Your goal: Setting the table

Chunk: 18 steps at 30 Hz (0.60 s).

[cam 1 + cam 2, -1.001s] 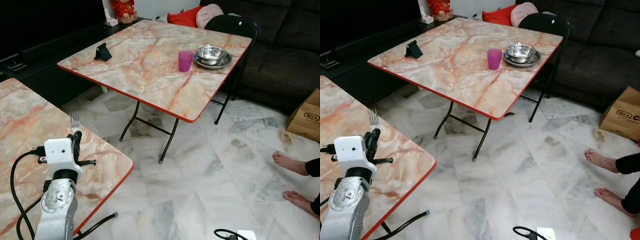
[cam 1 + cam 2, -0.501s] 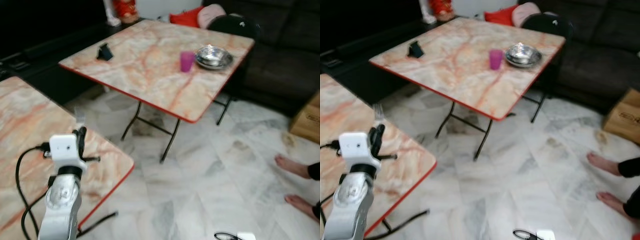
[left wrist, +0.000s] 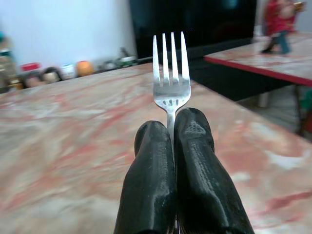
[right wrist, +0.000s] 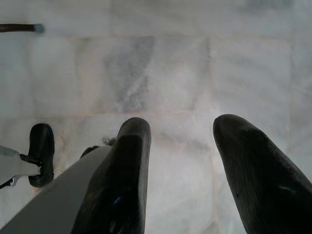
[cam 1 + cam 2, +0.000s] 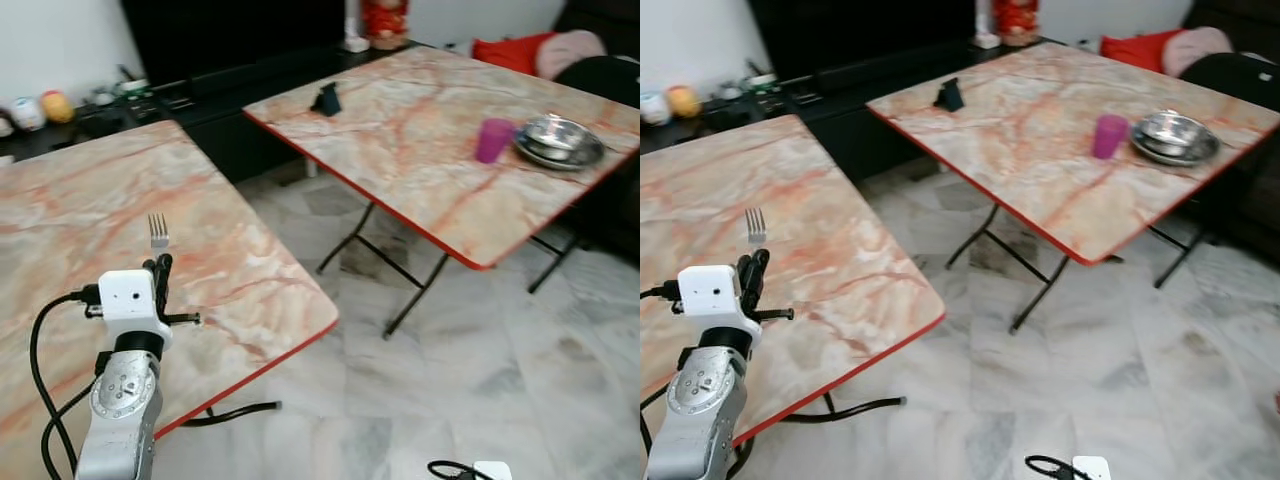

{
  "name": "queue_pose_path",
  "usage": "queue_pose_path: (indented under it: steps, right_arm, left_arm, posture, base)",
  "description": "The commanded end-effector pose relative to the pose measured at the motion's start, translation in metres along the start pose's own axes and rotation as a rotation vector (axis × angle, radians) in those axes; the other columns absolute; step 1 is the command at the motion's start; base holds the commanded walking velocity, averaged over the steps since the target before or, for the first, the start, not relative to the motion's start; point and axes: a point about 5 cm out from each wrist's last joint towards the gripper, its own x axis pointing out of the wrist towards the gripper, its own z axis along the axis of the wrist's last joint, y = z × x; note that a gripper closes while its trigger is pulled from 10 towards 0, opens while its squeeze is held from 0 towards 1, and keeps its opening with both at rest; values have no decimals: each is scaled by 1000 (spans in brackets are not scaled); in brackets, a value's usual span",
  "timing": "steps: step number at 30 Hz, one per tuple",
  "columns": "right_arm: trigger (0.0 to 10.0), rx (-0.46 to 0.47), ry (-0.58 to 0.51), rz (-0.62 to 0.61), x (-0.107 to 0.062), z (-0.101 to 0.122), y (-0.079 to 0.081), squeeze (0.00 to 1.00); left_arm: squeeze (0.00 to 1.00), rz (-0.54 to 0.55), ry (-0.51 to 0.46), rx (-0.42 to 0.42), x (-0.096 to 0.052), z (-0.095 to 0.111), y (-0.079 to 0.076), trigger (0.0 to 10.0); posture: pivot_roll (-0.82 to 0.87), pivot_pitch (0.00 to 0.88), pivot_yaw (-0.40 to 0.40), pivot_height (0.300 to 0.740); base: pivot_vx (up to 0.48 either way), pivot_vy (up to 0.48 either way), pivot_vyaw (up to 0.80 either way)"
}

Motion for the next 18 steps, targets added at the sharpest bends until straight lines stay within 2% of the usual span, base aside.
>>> queue_pose_path:
  steps: [1,18]
  right_arm:
    - [10000,5,-1,3,0,0,1,0]
    - [10000,4,-1,6,0,1,1,0]
  left_arm:
    - [0,3,-7,11,3,2,-1,10000]
    - [0,-2,-2,19,4,3,-2,10000]
  posture:
    - [23,0,17,732]
    - [22,0,18,732]
  base:
    - [0,0,800]
    - [0,0,800]
